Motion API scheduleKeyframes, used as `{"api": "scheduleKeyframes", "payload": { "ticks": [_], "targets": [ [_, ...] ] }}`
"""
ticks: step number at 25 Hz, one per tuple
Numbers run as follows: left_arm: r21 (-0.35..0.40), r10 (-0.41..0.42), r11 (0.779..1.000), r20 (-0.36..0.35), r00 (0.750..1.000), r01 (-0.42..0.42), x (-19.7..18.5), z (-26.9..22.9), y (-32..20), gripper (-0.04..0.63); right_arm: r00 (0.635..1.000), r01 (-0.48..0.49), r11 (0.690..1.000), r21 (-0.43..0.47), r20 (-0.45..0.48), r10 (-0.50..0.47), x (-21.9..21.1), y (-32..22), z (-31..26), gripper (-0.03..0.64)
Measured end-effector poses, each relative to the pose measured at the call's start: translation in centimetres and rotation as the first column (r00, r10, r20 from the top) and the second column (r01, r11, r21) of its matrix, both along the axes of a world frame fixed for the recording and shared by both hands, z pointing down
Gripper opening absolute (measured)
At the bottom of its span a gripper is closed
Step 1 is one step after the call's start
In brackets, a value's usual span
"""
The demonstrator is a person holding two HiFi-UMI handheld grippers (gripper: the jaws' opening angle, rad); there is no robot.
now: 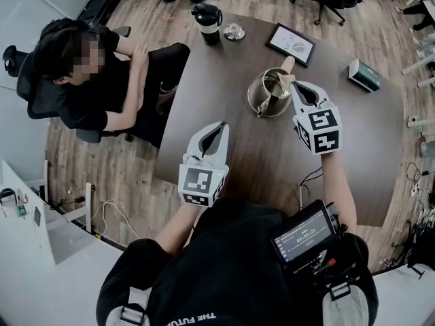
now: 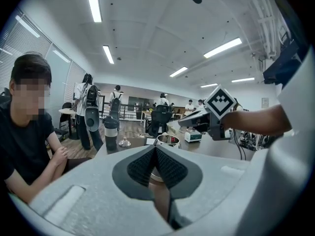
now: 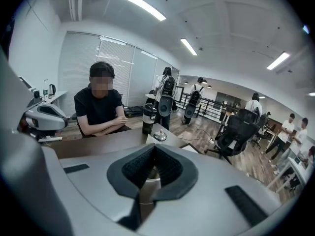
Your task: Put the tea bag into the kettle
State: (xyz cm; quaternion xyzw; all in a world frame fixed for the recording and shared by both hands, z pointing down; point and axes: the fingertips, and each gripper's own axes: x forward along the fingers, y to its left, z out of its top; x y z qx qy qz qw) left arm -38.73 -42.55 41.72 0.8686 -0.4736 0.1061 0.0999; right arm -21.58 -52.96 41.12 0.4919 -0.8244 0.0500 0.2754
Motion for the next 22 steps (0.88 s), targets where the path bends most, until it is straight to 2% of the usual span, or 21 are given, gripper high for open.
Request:
{"api": "scheduleKeyframes", "payload": {
  "ticks": [22],
  "targets": [
    [-0.021,-0.003,1.000,0.002,1.000,0.004,-0.7,0.4,0.0,0.003,0.999,-0.020,0.995,-0.096,-0.032,0.017,-0.6,0.4,5.1,0.007]
  ]
}}
